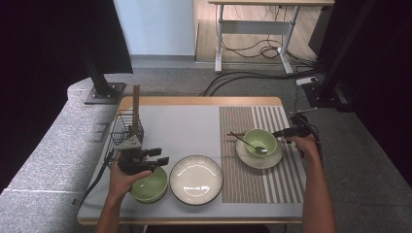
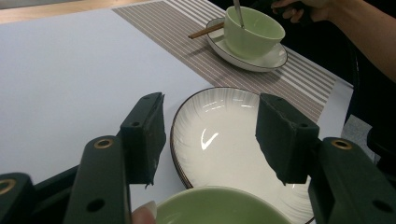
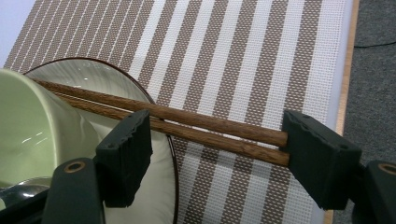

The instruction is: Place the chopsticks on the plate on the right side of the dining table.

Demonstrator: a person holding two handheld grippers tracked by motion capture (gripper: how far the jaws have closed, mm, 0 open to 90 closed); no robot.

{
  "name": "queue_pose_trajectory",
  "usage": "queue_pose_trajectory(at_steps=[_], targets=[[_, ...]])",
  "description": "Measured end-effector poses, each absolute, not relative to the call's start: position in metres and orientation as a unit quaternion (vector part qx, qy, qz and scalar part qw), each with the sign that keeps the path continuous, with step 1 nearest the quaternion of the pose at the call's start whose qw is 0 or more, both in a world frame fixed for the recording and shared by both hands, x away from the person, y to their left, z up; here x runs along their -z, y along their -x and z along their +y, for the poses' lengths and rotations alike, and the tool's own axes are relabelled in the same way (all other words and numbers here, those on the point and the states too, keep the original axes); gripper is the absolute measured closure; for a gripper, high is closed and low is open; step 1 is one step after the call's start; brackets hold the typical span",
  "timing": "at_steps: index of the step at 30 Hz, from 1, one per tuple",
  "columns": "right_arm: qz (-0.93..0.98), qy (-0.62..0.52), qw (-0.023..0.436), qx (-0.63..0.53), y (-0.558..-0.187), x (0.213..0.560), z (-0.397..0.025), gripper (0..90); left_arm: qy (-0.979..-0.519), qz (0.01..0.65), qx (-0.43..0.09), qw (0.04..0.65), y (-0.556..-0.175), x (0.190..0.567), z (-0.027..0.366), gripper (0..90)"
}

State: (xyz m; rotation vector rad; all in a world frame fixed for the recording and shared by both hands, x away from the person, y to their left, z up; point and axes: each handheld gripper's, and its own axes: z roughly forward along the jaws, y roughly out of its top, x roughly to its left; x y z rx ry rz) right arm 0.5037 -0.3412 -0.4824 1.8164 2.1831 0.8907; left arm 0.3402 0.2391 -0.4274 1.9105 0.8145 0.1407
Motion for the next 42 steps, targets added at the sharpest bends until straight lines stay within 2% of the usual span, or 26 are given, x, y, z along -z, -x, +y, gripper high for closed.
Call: queue_pose_trajectory(at_steps=[15,28,42], targets=[[0.733,-0.605,0.076,-0.301,-0.503,0.482,-0.34,26.3,-0.792,0.337,-0.058,0.505,-0.34,0.427,0.24,42.5],[0.719,-0.61,0.097,-0.318,-0.497,0.471,-0.347,26.3,-0.792,0.337,-0.057,0.506,-0.341,0.427,0.24,42.5],[0.718,-0.589,0.107,-0.355,-0.488,0.457,-0.331,26.3,-0.792,0.338,-0.055,0.505,-0.341,0.428,0.239,42.4]])
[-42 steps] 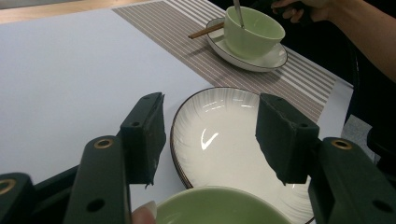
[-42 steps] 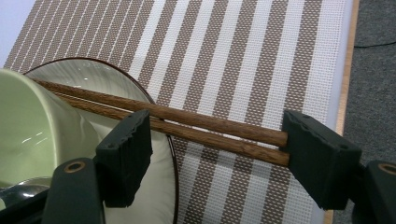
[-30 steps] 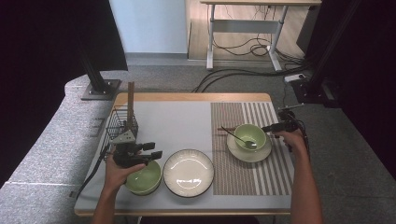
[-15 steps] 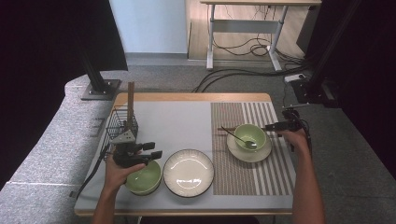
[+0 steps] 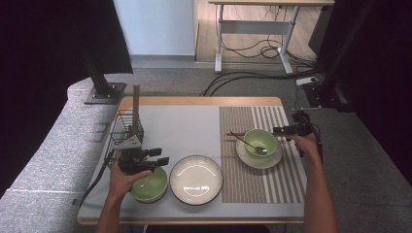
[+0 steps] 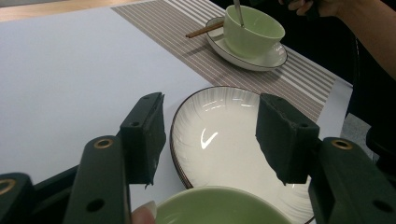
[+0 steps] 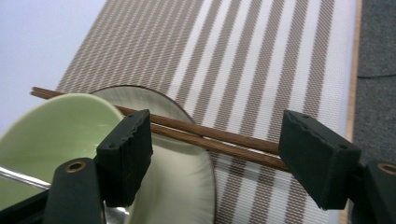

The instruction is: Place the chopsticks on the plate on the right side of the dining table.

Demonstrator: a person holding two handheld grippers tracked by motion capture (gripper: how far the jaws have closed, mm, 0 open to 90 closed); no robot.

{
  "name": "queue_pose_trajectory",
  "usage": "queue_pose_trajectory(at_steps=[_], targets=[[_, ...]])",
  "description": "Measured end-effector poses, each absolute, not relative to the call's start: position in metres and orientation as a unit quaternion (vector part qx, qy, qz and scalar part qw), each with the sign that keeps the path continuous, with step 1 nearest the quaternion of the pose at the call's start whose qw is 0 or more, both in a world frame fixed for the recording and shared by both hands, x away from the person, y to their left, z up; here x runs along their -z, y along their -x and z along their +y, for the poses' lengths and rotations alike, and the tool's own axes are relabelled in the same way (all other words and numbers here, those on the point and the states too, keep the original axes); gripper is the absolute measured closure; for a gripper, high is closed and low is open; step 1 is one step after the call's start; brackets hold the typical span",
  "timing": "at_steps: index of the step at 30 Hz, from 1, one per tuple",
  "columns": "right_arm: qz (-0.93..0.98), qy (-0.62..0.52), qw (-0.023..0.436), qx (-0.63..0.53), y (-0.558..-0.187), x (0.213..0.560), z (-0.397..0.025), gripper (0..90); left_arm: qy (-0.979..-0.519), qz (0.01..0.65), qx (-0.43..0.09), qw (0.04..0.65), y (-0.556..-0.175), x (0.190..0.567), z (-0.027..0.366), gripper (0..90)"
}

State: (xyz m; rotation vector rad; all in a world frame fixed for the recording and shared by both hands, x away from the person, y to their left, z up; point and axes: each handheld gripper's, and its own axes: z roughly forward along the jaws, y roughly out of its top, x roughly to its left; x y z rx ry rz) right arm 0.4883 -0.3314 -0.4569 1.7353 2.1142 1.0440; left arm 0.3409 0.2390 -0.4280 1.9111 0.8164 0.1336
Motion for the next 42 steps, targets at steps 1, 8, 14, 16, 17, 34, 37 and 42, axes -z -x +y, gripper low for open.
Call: queue_pose_trajectory(at_steps=[1,8,14,16,17,34,37,42], targets=[[0.72,-0.586,0.108,-0.356,-0.488,0.456,-0.33,26.3,-0.792,0.338,-0.056,0.505,-0.341,0.428,0.239,42.5],[0.726,-0.572,0.108,-0.368,-0.484,0.453,-0.321,26.3,-0.793,0.338,-0.055,0.505,-0.341,0.428,0.239,42.4],[0.73,-0.561,0.108,-0.376,-0.481,0.45,-0.312,26.4,-0.793,0.338,-0.055,0.505,-0.341,0.428,0.239,42.3],[0.732,-0.554,0.111,-0.38,-0.478,0.448,-0.309,26.6,-0.792,0.338,-0.056,0.505,-0.34,0.428,0.239,42.3],[0.732,-0.553,0.111,-0.382,-0.477,0.447,-0.308,26.6,-0.792,0.338,-0.056,0.505,-0.34,0.428,0.239,42.3],[0.736,-0.532,0.113,-0.404,-0.46,0.451,-0.297,27.4,-0.793,0.339,-0.054,0.503,-0.34,0.428,0.239,41.9],[0.735,-0.528,0.116,-0.409,-0.454,0.451,-0.296,27.4,-0.793,0.339,-0.054,0.503,-0.34,0.428,0.238,41.9],[0.737,-0.518,0.12,-0.418,-0.442,0.451,-0.293,27.5,-0.793,0.338,-0.054,0.503,-0.34,0.428,0.239,41.8]])
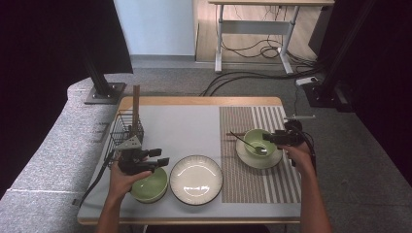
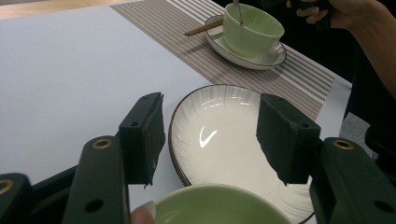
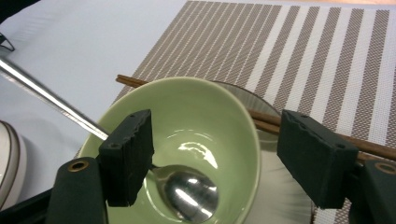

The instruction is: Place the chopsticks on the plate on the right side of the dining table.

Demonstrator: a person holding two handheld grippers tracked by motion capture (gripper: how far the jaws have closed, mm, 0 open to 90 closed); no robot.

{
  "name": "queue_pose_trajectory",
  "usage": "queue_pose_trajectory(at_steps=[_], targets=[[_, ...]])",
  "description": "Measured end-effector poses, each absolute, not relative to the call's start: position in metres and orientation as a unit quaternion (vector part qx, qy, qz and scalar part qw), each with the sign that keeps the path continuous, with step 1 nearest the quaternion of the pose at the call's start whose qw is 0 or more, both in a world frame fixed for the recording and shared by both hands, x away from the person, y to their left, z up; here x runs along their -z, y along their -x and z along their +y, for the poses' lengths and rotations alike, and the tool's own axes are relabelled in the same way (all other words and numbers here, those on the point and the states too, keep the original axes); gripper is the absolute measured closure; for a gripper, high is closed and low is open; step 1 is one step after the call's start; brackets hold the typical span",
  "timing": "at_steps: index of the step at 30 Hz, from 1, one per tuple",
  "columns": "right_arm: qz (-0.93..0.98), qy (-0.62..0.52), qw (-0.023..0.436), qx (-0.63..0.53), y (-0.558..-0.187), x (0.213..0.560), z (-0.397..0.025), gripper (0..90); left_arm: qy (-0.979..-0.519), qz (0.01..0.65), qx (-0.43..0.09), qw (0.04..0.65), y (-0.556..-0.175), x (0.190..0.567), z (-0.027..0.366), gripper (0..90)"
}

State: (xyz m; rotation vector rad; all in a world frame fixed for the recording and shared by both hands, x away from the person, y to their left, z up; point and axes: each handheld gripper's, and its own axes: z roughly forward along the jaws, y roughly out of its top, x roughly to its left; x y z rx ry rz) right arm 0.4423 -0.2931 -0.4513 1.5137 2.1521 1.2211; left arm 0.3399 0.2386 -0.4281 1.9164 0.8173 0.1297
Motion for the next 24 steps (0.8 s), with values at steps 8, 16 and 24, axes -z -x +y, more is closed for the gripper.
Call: queue_pose_trajectory(at_steps=[8,16,24], targets=[[0.734,-0.507,0.126,-0.434,-0.427,0.453,-0.289,27.6,-0.794,0.338,-0.054,0.502,-0.339,0.428,0.239,41.8],[0.729,-0.5,0.129,-0.45,-0.409,0.46,-0.289,27.6,-0.795,0.339,-0.053,0.501,-0.339,0.428,0.238,41.7],[0.727,-0.489,0.137,-0.461,-0.394,0.466,-0.288,27.9,-0.795,0.339,-0.053,0.501,-0.339,0.428,0.238,41.7]])
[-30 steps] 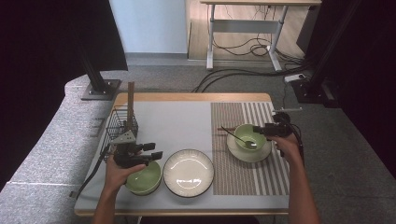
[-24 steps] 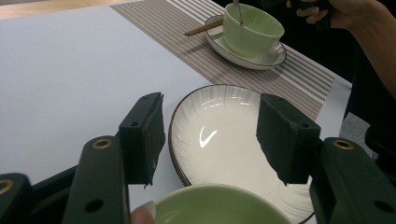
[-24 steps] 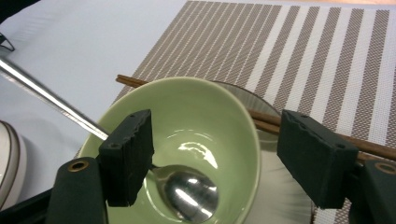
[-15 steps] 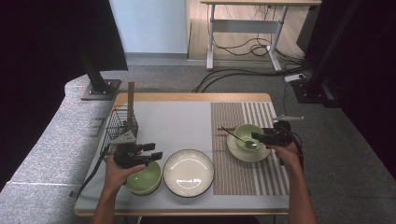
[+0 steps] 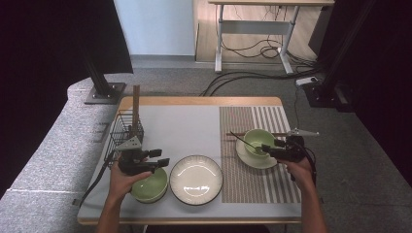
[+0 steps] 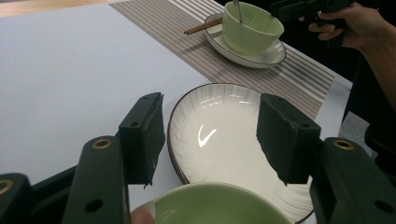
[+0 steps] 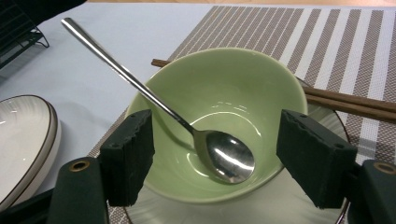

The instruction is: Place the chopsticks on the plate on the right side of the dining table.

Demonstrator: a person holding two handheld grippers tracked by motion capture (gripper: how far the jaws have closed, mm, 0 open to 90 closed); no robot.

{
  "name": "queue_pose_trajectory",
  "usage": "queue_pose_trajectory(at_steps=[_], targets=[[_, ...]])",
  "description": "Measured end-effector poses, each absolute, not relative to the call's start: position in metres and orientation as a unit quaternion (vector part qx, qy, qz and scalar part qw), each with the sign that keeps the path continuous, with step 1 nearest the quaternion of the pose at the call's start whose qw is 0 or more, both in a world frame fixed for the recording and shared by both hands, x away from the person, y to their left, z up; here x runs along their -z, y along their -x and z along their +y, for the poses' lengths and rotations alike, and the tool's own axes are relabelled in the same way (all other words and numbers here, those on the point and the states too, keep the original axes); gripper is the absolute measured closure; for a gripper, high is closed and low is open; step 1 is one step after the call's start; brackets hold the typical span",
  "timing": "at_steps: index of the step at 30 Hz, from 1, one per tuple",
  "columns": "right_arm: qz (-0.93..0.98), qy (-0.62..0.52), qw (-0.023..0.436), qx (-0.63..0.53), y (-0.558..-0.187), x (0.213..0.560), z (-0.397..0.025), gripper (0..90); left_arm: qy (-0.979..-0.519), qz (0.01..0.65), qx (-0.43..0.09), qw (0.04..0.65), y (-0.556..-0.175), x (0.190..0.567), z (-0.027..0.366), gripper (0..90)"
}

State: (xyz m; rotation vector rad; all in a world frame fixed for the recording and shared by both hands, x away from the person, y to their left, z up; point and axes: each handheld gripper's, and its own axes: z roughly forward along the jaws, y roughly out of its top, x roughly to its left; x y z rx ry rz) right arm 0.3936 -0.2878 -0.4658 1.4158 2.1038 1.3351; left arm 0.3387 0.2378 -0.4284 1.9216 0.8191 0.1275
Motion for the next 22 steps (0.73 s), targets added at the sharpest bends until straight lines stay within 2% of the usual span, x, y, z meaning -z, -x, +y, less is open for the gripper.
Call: queue_pose_trajectory(at_steps=[22], targets=[[0.726,-0.466,0.157,-0.481,-0.37,0.462,-0.285,27.7,-0.793,0.34,-0.053,0.503,-0.338,0.428,0.238,41.8]])
